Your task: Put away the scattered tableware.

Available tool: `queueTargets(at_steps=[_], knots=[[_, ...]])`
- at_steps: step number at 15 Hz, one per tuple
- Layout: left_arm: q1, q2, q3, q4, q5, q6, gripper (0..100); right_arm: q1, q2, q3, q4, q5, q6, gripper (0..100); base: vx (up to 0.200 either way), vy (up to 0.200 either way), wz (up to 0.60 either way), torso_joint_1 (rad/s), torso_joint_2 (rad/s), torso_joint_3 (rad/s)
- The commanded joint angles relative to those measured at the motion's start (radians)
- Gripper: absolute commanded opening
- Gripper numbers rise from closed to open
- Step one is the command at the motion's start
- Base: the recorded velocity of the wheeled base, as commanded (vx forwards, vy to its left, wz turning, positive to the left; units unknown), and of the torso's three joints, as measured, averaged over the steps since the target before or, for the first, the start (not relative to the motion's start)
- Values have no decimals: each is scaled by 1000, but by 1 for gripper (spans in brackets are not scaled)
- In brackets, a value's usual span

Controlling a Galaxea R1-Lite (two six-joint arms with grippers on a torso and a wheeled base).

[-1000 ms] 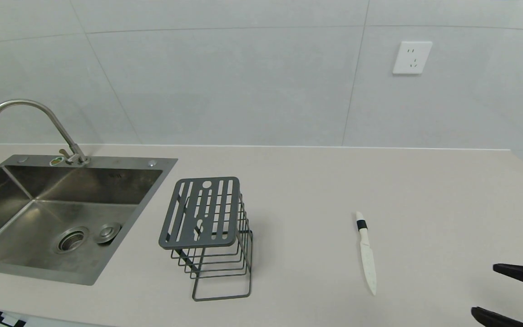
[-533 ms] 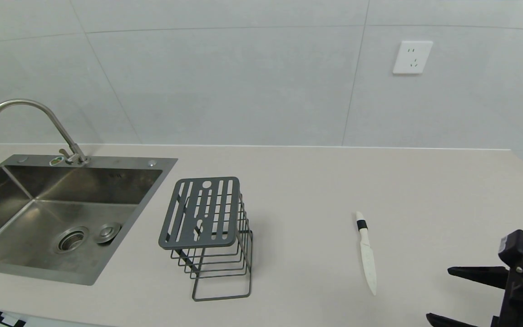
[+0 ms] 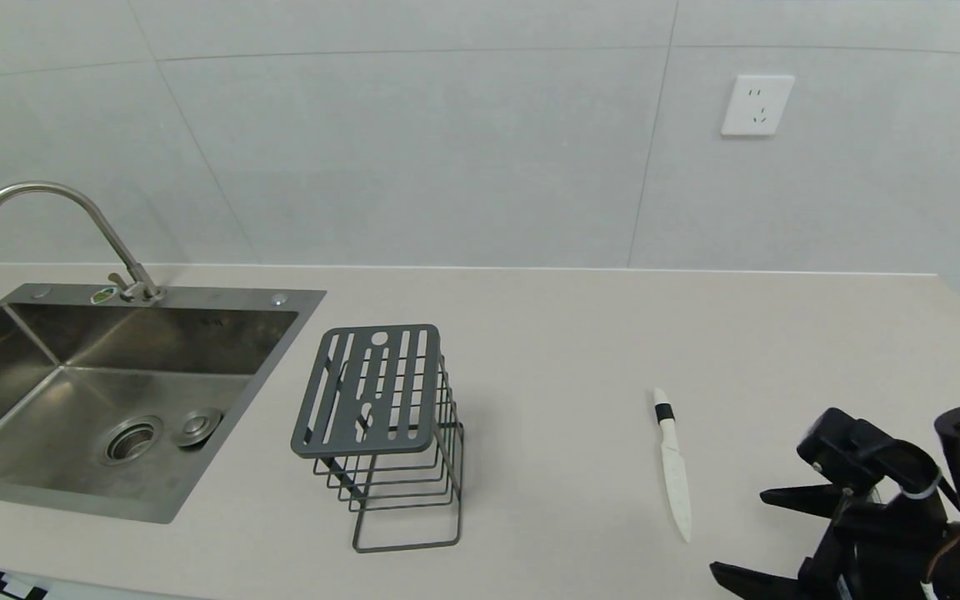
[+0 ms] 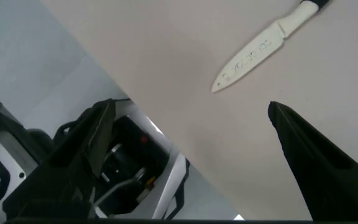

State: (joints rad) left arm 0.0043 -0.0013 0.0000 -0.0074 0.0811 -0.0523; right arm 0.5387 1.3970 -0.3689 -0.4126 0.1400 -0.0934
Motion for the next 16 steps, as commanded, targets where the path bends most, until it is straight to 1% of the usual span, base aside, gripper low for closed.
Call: queueTargets(at_steps=[1, 3, 4, 5, 7, 10, 11, 12, 13, 16], knots=[[0, 1, 0, 0, 0, 0, 100, 15, 76, -47, 0, -45, 40, 100, 0, 0, 0, 0, 0, 0], [0, 1, 0, 0, 0, 0, 100, 32, 154, -123, 0, -165, 213, 100, 0, 0, 0, 0, 0, 0], [0, 1, 0, 0, 0, 0, 100, 64, 200, -171, 0, -234, 322, 100, 0, 0, 0, 0, 0, 0], [0, 1, 0, 0, 0, 0, 100, 81, 227, -211, 9, -269, 396, 100, 0, 0, 0, 0, 0, 0], [0, 1, 0, 0, 0, 2, 100, 84, 278, -228, 9, -281, 400, 100, 0, 0, 0, 0, 0, 0], [0, 1, 0, 0, 0, 2, 100, 78, 364, -262, 9, -350, 400, 100, 0, 0, 0, 0, 0, 0], [0, 1, 0, 0, 0, 2, 100, 78, 364, -262, 9, -350, 400, 100, 0, 0, 0, 0, 0, 0], [0, 1, 0, 0, 0, 2, 100, 44, 435, -314, 9, -390, 396, 100, 0, 0, 0, 0, 0, 0], [0, 1, 0, 0, 0, 2, 100, 27, 459, -332, 9, -404, 386, 100, 0, 0, 0, 0, 0, 0], [0, 1, 0, 0, 0, 2, 100, 12, 493, -340, 5, -424, 320, 100, 0, 0, 0, 0, 0, 0]])
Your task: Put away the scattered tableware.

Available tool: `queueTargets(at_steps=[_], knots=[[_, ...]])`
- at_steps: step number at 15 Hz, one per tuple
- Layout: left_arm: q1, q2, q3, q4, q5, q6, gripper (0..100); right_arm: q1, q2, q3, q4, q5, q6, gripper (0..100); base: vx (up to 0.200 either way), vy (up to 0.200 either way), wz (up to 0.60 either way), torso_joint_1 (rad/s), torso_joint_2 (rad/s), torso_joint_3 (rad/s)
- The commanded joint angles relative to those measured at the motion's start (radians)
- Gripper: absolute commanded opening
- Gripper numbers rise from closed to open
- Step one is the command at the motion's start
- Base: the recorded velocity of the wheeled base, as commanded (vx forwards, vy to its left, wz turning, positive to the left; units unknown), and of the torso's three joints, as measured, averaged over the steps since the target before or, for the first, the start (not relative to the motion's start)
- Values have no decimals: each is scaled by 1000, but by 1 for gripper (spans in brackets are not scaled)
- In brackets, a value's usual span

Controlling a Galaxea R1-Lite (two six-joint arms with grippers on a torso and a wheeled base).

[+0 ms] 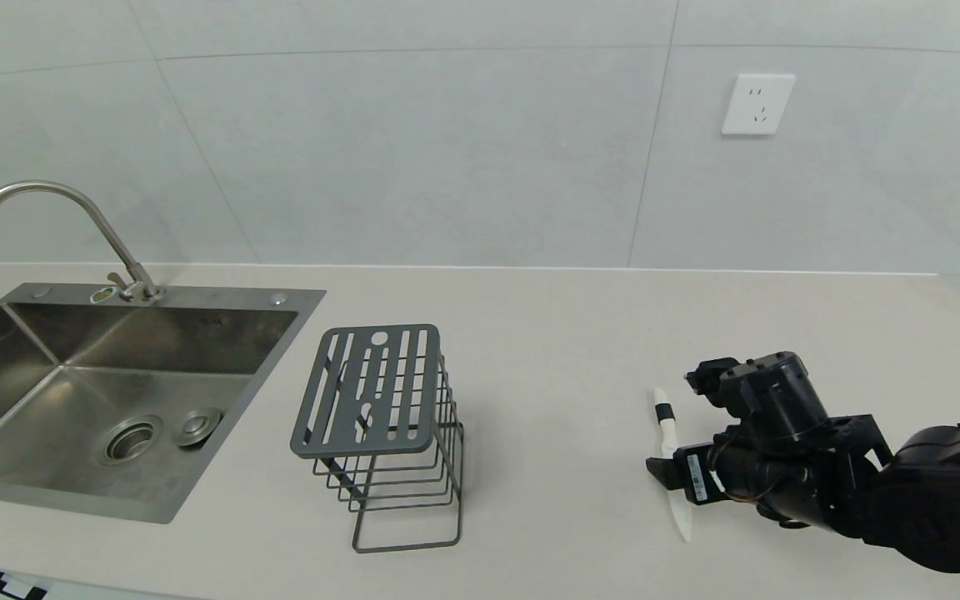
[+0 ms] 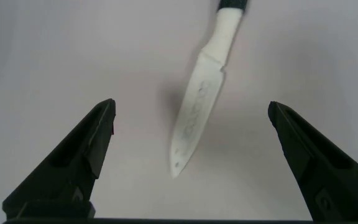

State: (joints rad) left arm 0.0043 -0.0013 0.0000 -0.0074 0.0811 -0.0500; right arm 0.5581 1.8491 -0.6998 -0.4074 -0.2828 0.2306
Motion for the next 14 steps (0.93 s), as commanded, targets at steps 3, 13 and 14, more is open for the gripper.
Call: queueTargets(at_steps=[3, 13, 14], knots=[[0, 1, 0, 0, 0, -1, 100, -7, 85, -38, -2, -18, -7, 100, 0, 0, 0, 0, 0, 0], [0, 1, 0, 0, 0, 1, 100, -7, 177, -147, -1, -75, -36, 100, 0, 0, 0, 0, 0, 0], [0, 1, 0, 0, 0, 1, 100, -6, 179, -150, -1, -76, -36, 100, 0, 0, 0, 0, 0, 0]])
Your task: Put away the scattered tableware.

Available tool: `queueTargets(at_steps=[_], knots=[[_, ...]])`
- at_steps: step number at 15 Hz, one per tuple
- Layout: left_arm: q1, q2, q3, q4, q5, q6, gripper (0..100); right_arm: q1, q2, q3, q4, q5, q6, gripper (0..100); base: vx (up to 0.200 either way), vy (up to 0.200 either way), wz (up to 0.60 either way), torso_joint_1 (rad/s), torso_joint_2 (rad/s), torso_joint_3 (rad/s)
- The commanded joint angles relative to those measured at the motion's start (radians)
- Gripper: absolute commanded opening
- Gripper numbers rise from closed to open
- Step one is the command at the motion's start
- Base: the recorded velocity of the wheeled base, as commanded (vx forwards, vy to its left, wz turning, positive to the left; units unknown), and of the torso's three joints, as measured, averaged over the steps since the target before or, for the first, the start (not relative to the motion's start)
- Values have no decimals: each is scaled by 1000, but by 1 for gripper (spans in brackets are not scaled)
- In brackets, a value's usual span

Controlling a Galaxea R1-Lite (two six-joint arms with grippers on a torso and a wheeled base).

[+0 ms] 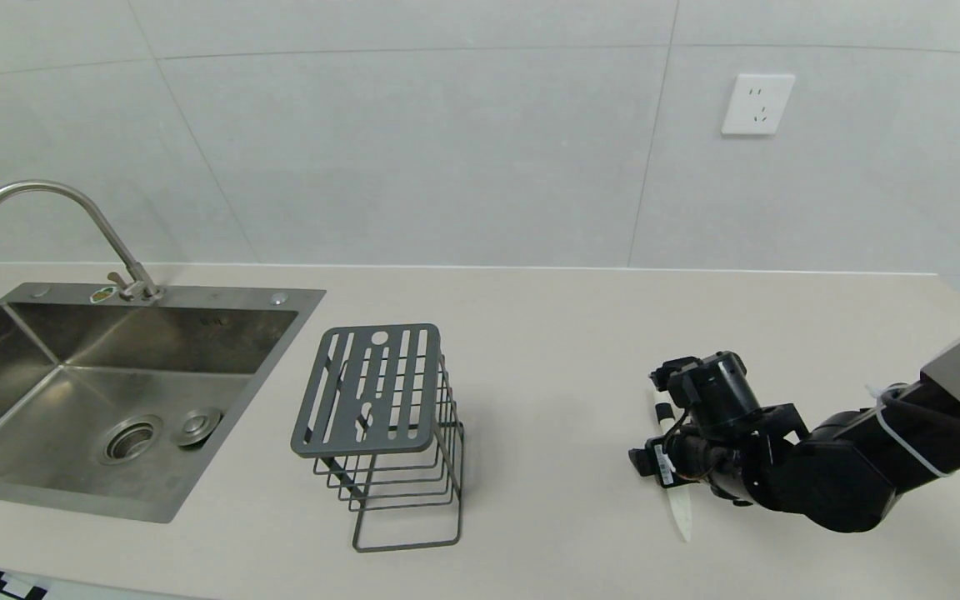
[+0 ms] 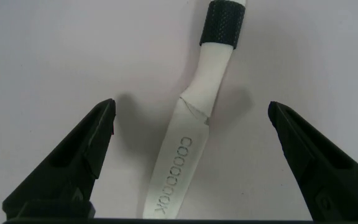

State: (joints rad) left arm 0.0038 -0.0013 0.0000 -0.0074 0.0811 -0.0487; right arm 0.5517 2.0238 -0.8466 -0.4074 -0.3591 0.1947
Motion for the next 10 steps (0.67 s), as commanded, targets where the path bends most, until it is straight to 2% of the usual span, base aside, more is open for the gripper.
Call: queueTargets(at_steps=[1, 10], knots=[[1, 1, 0, 0, 0, 0, 100, -1, 6, -11, -1, 0, 0, 100, 0, 0, 0, 0, 0, 0], [1, 1, 0, 0, 0, -2, 100, -15, 15, -19, -4, 22, 14, 100, 0, 0, 0, 0, 0, 0]])
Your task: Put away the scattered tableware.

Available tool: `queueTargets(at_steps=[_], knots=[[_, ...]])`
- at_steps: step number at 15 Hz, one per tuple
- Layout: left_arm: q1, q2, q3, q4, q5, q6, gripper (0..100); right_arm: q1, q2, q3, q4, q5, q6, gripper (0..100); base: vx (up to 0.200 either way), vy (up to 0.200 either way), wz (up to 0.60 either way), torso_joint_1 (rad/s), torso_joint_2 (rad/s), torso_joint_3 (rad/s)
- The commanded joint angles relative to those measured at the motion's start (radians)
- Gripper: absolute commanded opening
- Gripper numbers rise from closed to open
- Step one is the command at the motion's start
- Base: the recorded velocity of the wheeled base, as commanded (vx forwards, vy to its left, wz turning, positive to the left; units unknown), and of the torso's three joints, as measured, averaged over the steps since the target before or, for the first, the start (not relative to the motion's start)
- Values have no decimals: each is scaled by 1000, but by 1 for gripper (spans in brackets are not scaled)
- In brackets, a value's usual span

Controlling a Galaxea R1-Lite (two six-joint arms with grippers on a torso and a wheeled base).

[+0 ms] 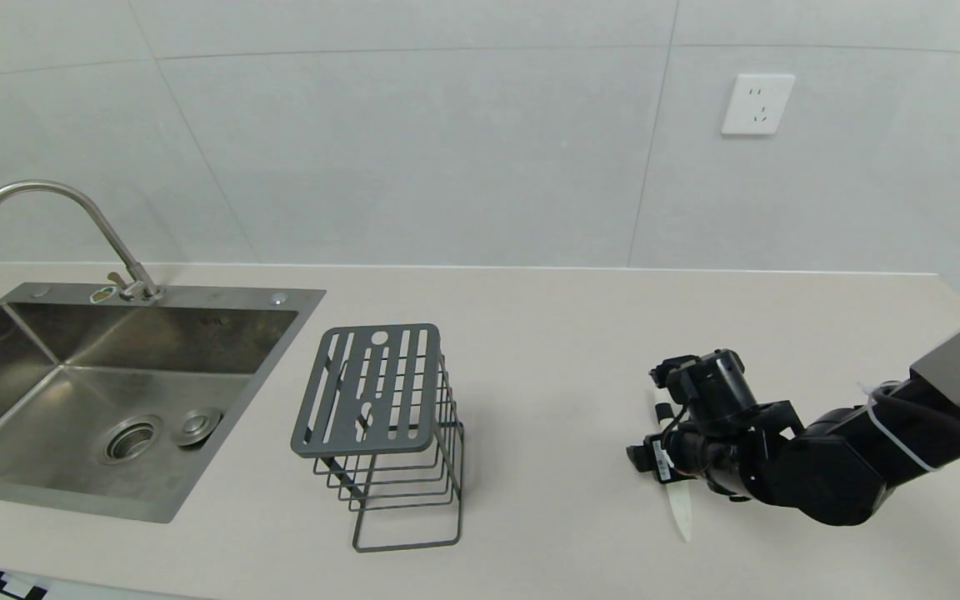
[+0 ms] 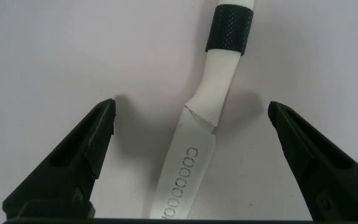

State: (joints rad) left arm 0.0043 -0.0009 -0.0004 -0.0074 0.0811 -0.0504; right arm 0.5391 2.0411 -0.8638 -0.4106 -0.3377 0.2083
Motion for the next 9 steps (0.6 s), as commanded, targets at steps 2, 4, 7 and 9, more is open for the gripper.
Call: queueTargets(at_steps=[2, 4, 7, 9], knots=[[0, 1, 0, 0, 0, -2, 100, -18, 2, -1, -8, 3, 2, 100, 0, 0, 0, 0, 0, 0], [0, 1, 0, -2, 0, -2, 100, -27, 16, 3, -50, 3, 0, 100, 0, 0, 0, 0, 0, 0], [0, 1, 0, -2, 0, -2, 100, -24, 24, 8, -59, 3, -9, 100, 0, 0, 0, 0, 0, 0], [0, 1, 0, 0, 0, -2, 100, -22, 28, 19, -57, 3, -9, 100, 0, 0, 0, 0, 0, 0]])
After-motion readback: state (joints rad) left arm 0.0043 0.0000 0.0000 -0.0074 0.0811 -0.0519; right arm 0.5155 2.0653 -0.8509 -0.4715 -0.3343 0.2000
